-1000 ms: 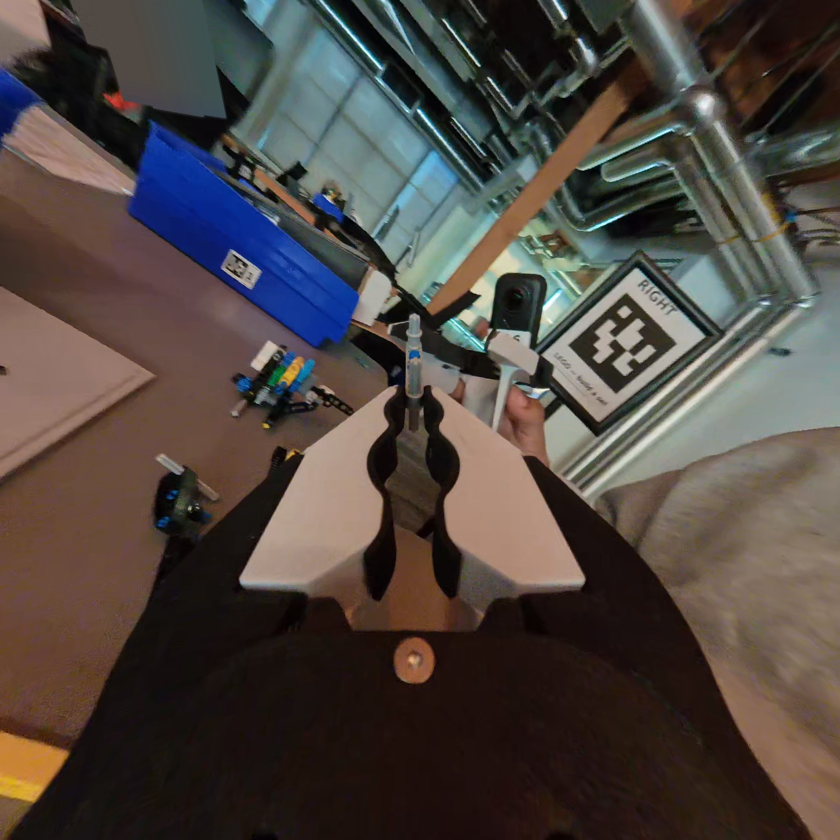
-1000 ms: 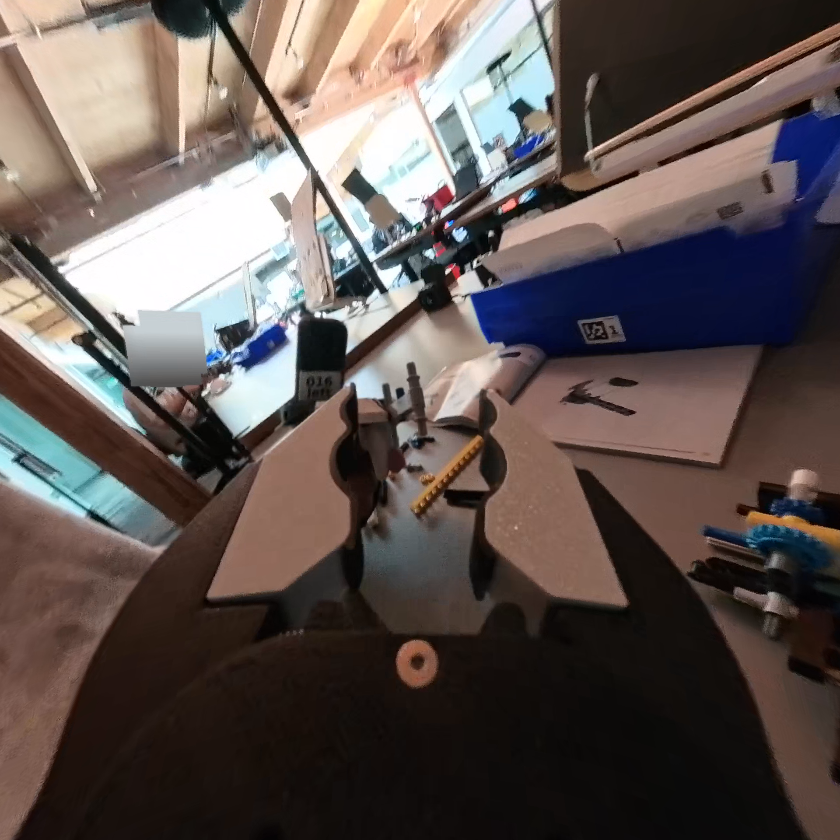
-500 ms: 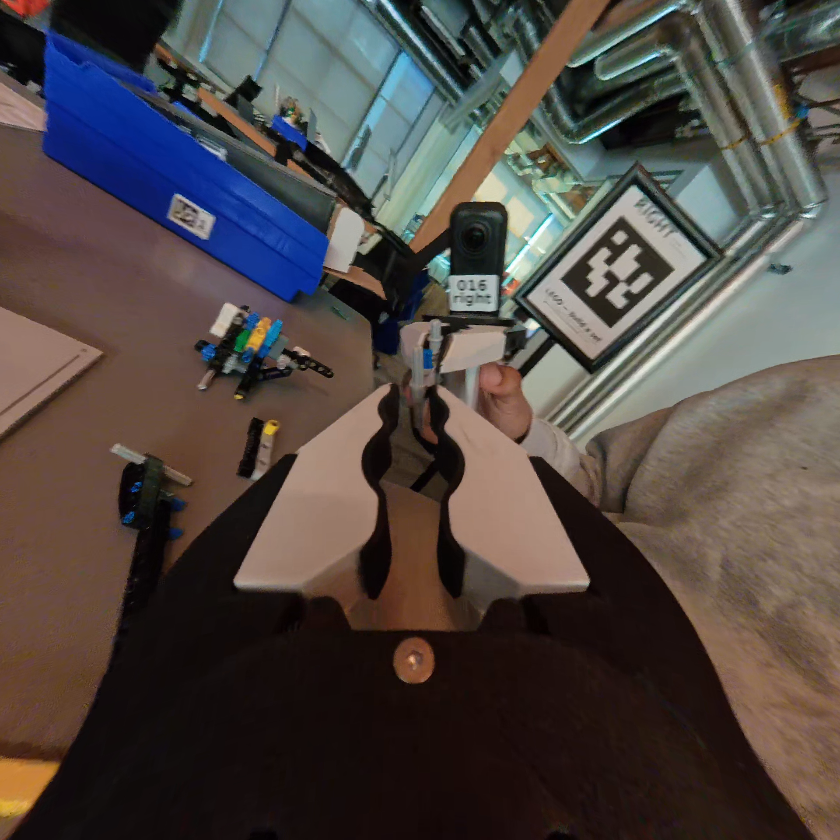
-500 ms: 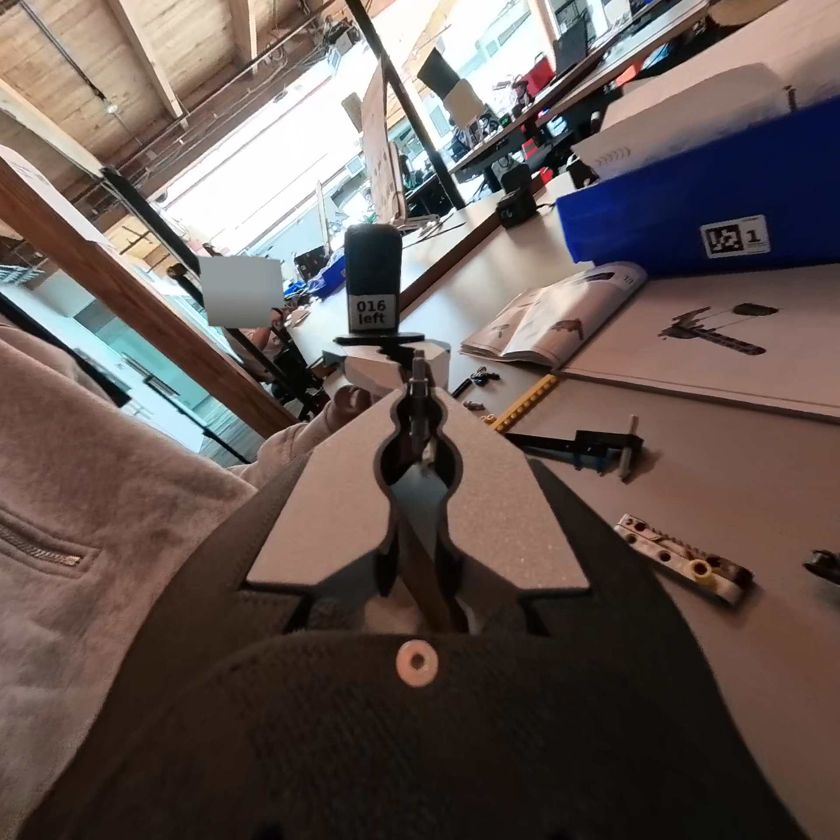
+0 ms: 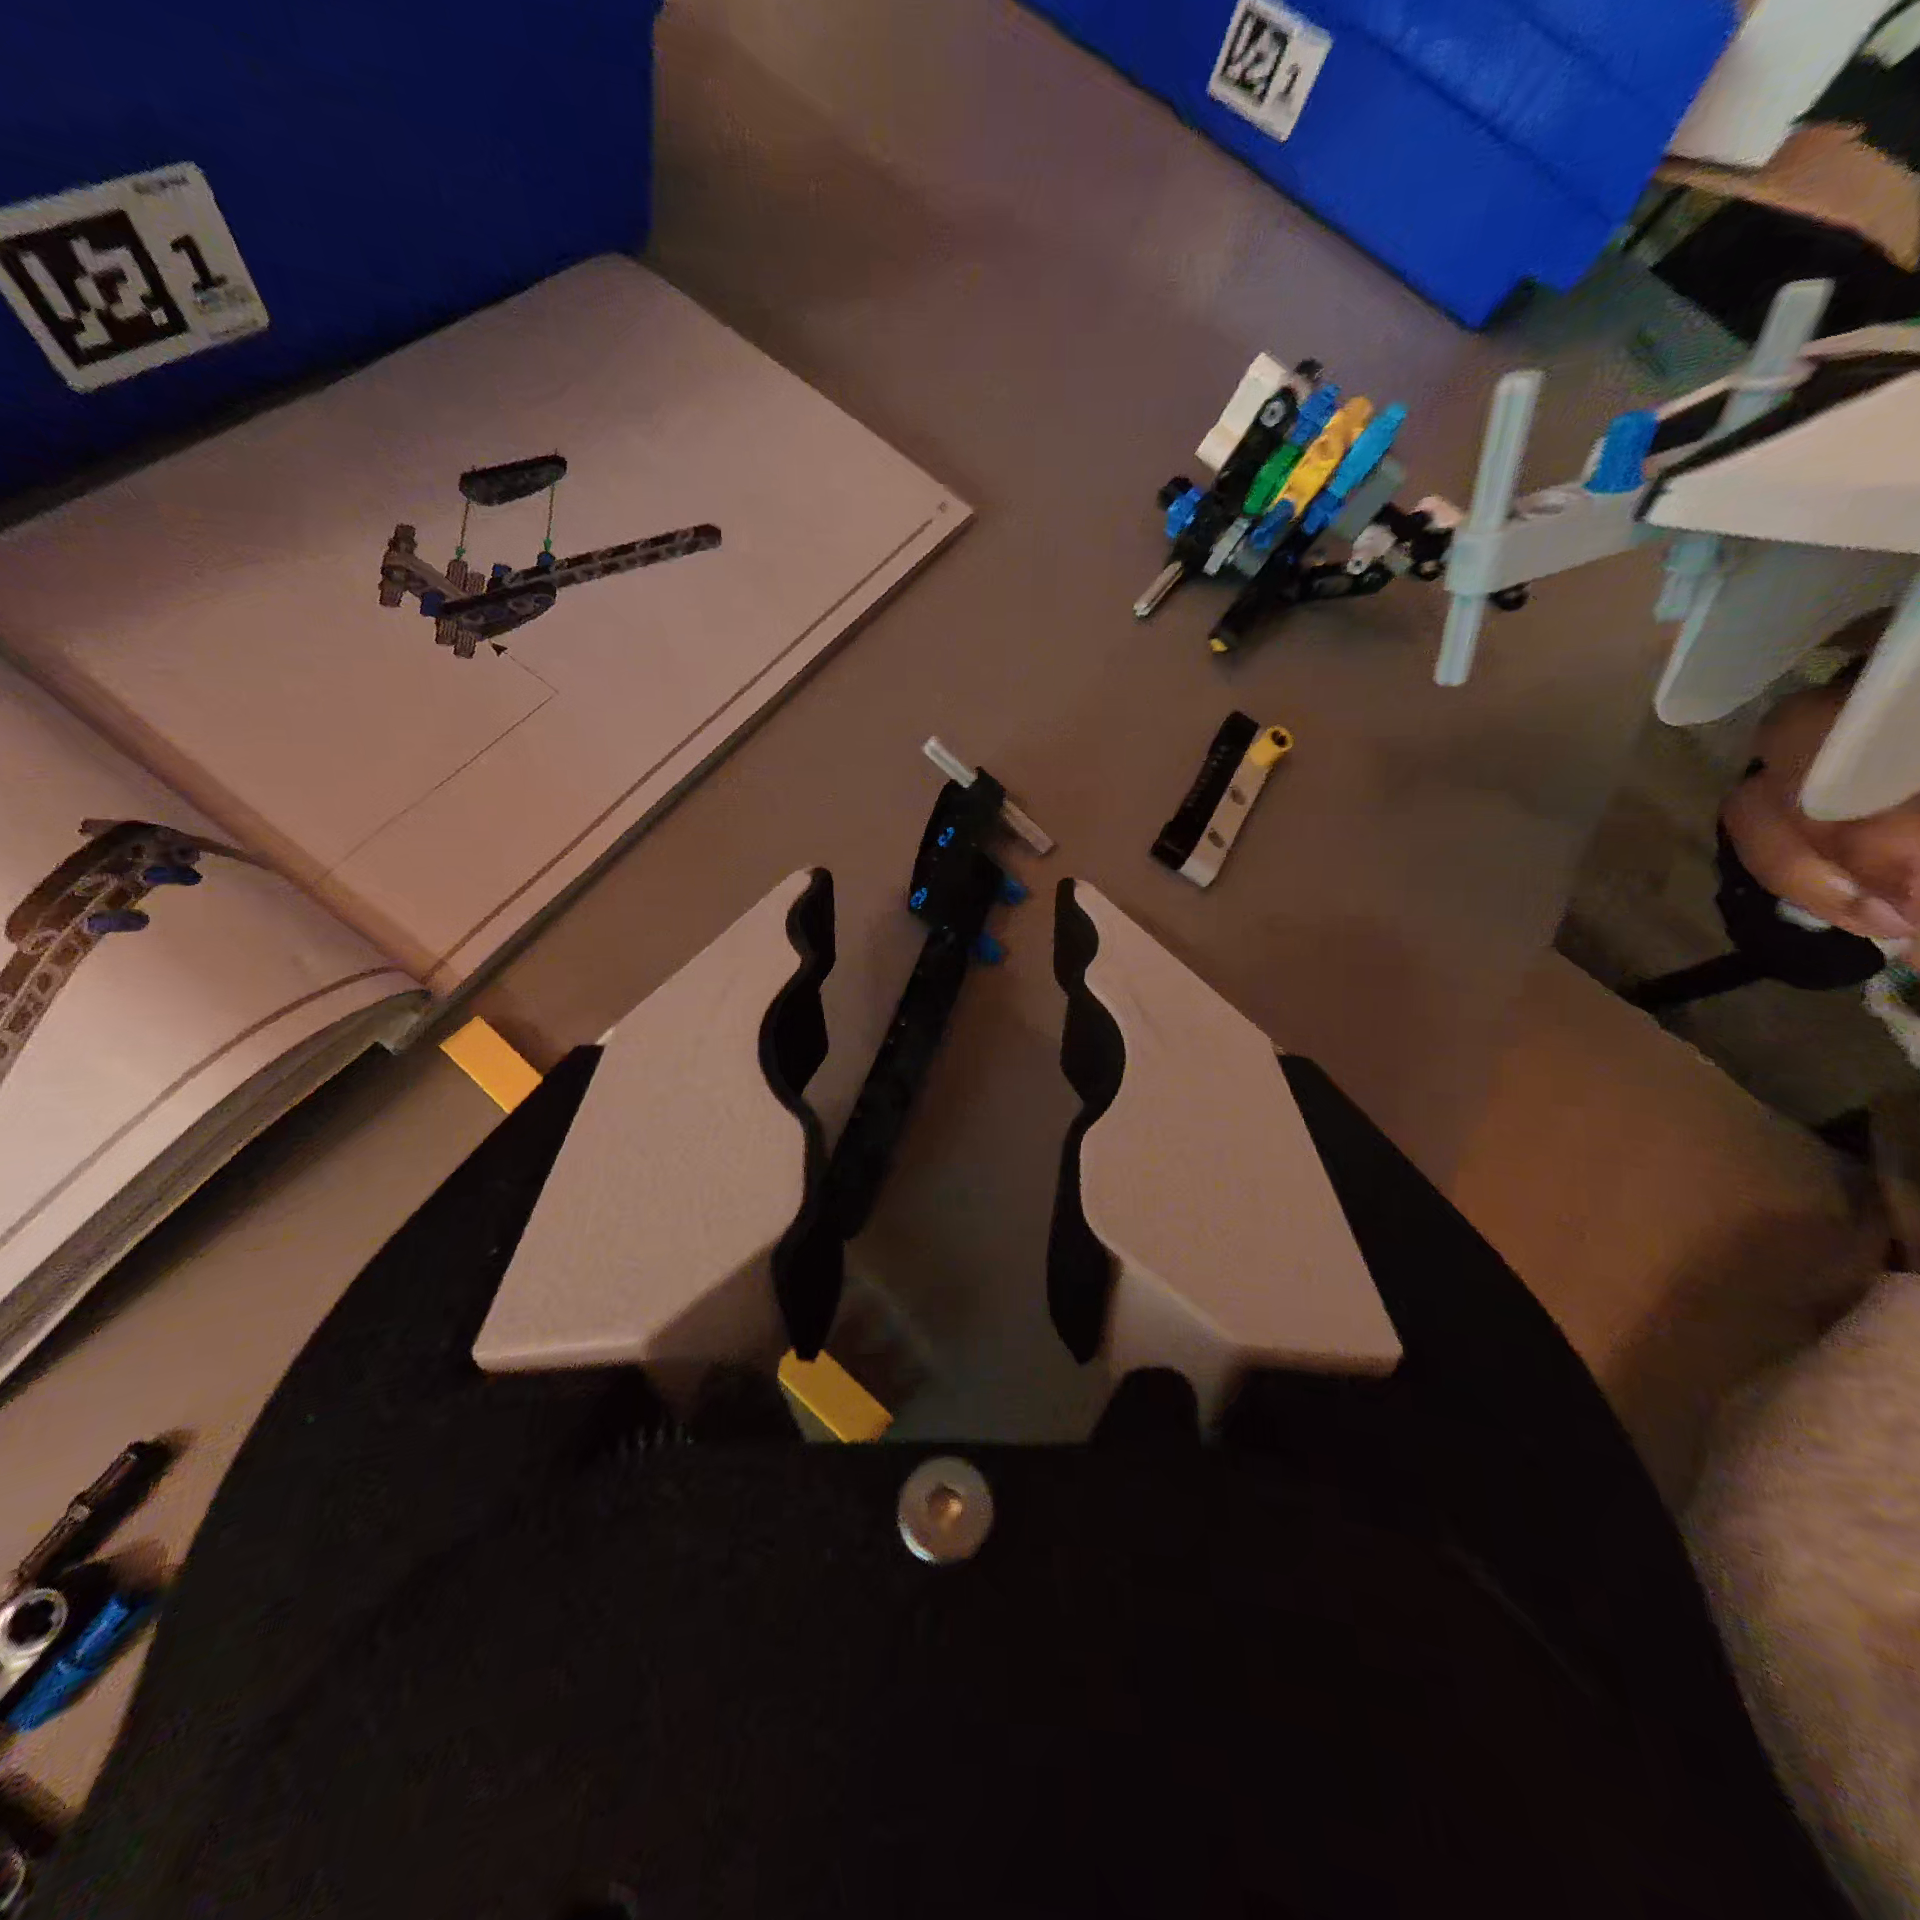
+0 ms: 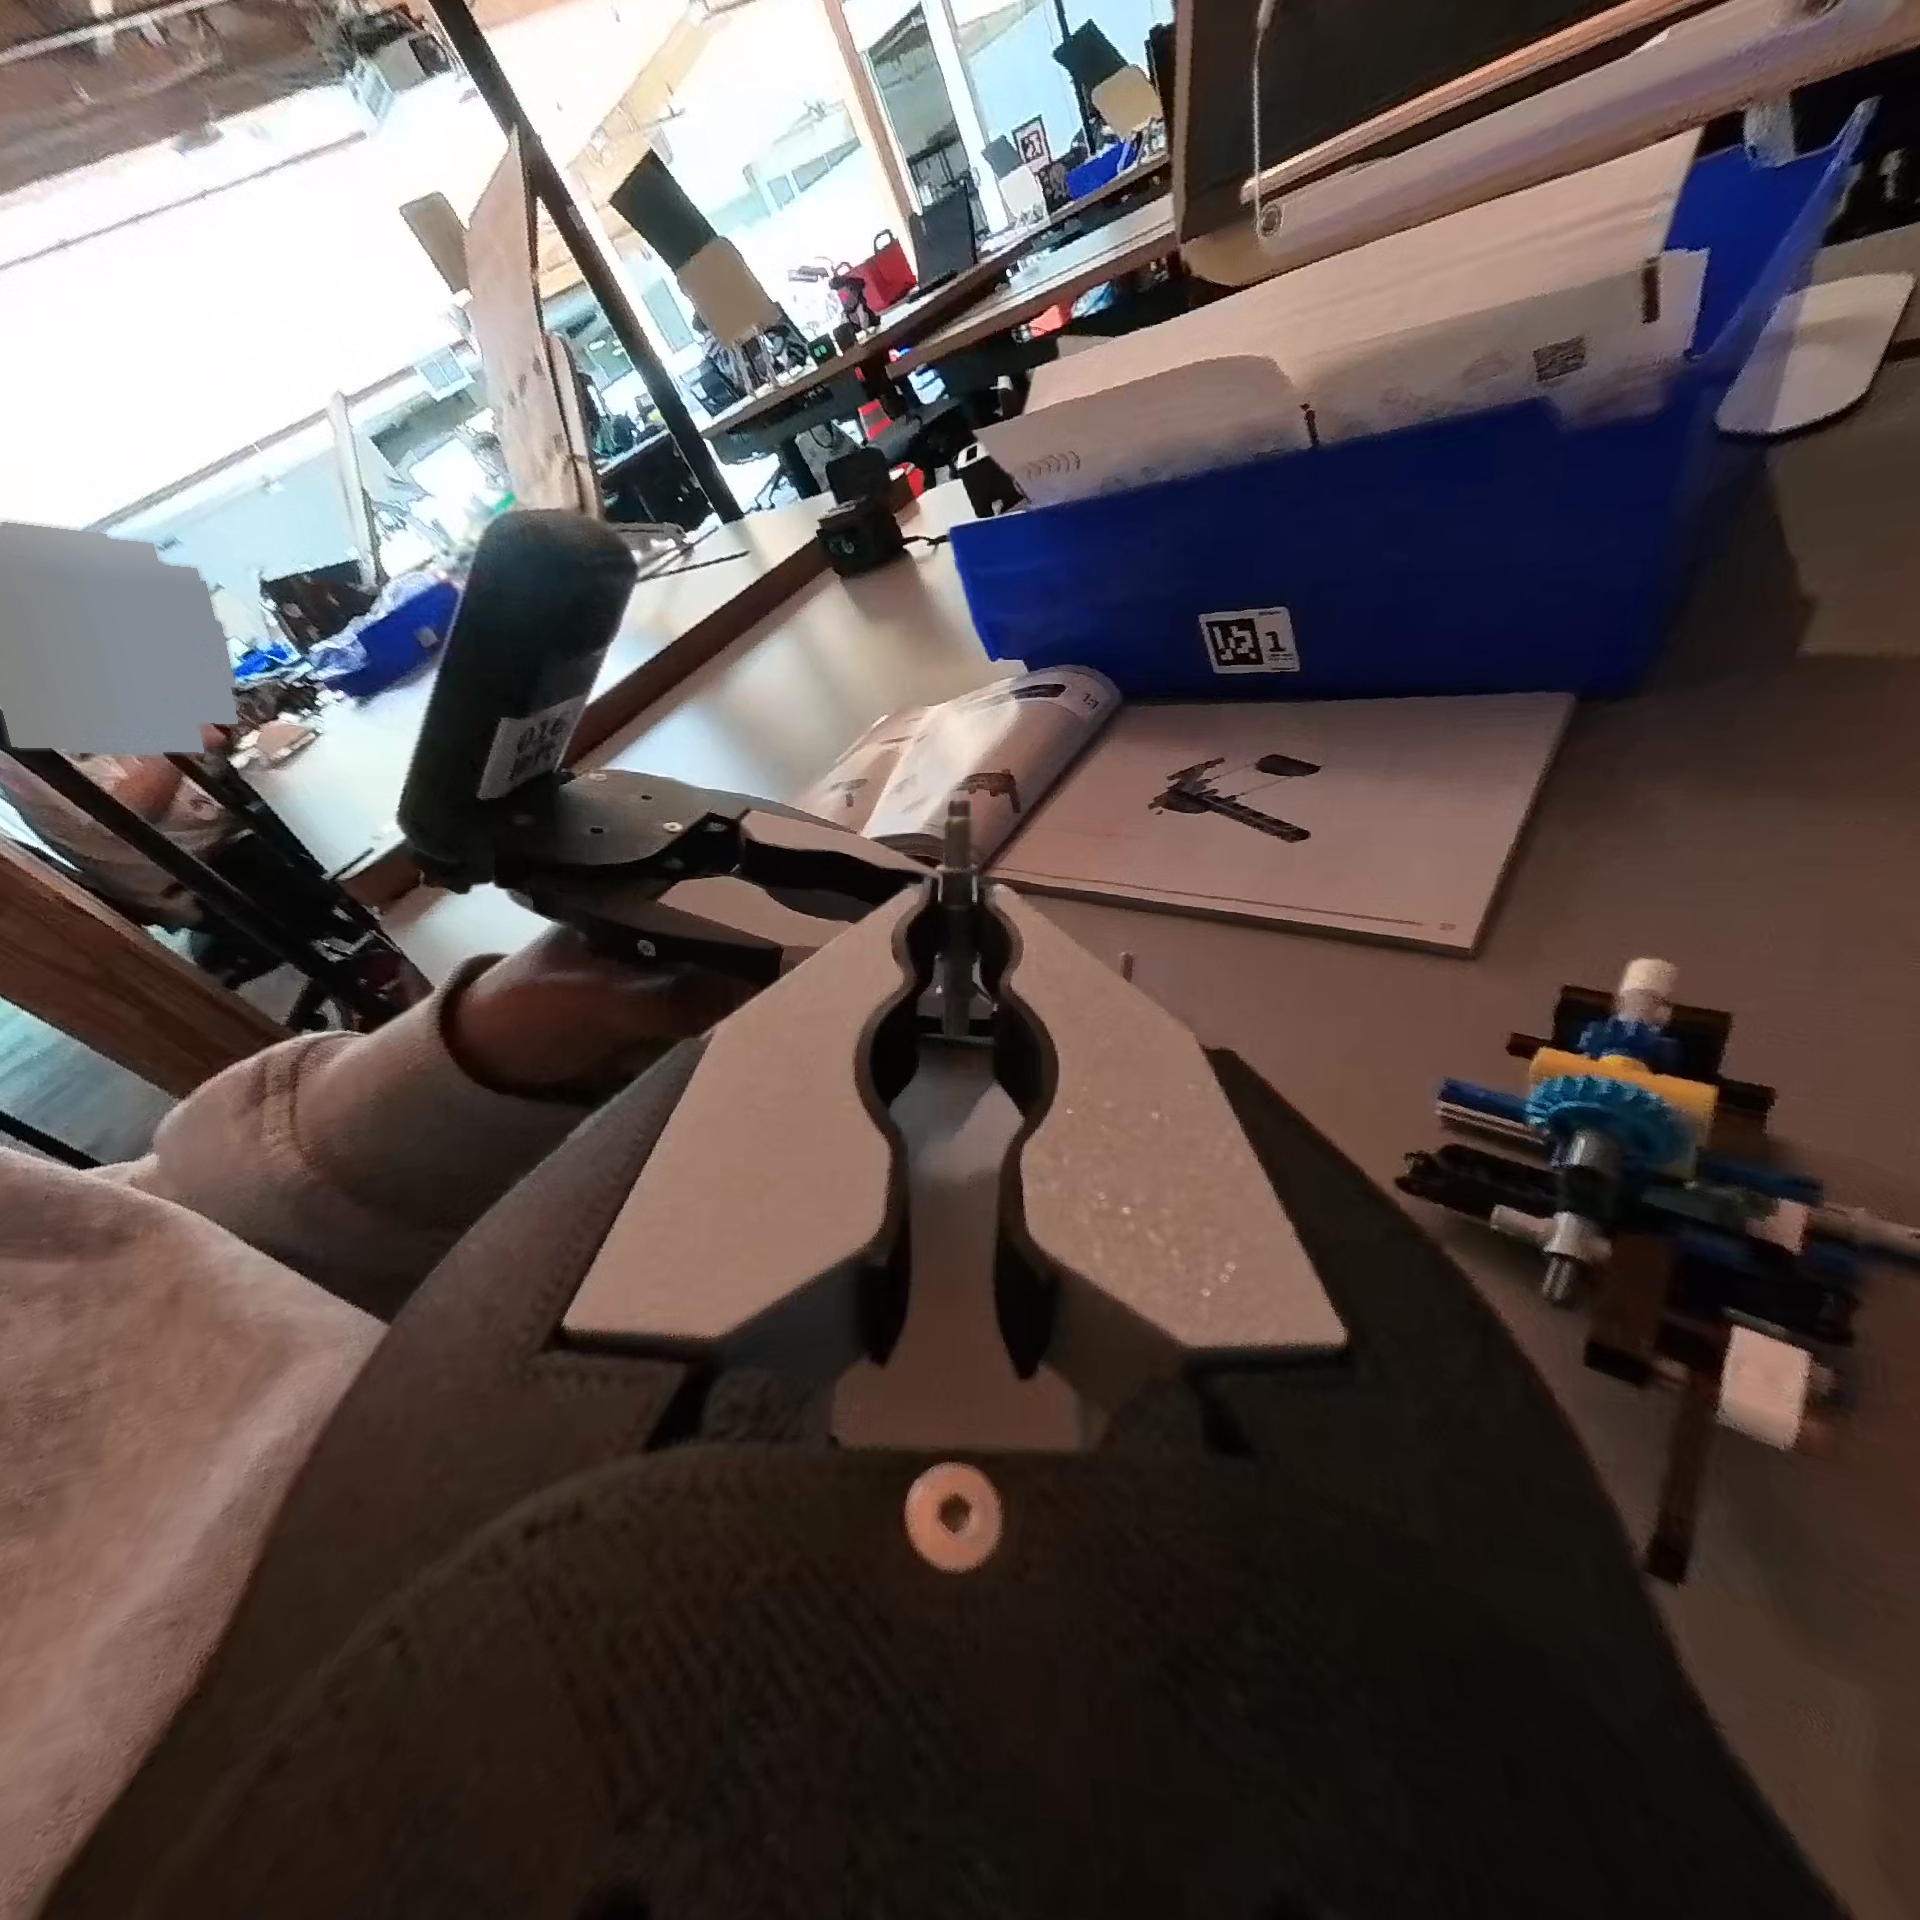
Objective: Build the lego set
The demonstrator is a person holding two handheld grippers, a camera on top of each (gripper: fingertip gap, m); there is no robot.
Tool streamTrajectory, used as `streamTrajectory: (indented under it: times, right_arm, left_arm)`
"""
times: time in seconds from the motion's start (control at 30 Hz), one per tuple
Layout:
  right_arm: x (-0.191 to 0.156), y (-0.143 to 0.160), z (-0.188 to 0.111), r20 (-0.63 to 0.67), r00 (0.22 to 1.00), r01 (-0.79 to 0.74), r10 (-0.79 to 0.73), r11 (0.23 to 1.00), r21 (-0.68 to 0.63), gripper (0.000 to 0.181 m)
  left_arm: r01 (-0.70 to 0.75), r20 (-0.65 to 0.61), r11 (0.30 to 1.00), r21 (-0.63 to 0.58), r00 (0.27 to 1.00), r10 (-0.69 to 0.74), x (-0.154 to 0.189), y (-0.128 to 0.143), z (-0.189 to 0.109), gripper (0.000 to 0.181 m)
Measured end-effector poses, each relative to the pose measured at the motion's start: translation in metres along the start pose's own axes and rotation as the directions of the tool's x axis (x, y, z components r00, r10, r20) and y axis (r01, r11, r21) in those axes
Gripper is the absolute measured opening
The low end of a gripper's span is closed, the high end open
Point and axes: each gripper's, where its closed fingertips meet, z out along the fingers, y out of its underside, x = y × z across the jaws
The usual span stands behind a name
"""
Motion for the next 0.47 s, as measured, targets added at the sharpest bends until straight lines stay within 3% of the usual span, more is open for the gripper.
streamTrajectory:
  times: [0.03, 0.2, 0.3, 0.47]
  right_arm:
    - [0.001, 0.001, 0.001, -0.006, 1.0, 0.011, -0.011, 1.0, 0.0, 0.005]
    - [0.001, 0.009, 0.009, 0.012, 1.0, 0.004, -0.004, 1.0, -0.006, 0.006]
    - [0.003, 0.01, 0.007, 0.001, 1.0, 0.017, -0.017, 1.0, -0.009, 0.005]
    - [0.01, 0.004, 0.0, -0.043, 0.998, 0.053, -0.052, 0.999, 0.011, 0.005]
  left_arm:
    - [0.007, 0.015, 1.0, -0.023, 1.0, -0.007, -0.002, 0.002, 0.003, 0.039]
    - [0.043, 0.063, 0.988, -0.149, 0.997, -0.034, -0.007, 0.014, 0.02, 0.035]
    - [0.034, 0.077, 0.985, -0.169, 0.997, -0.021, -0.006, 0.014, 0.024, 0.016]
    - [0.005, 0.034, 0.988, -0.152, 0.999, 0.0, 0.004, 0.015, 0.024, 0.016]
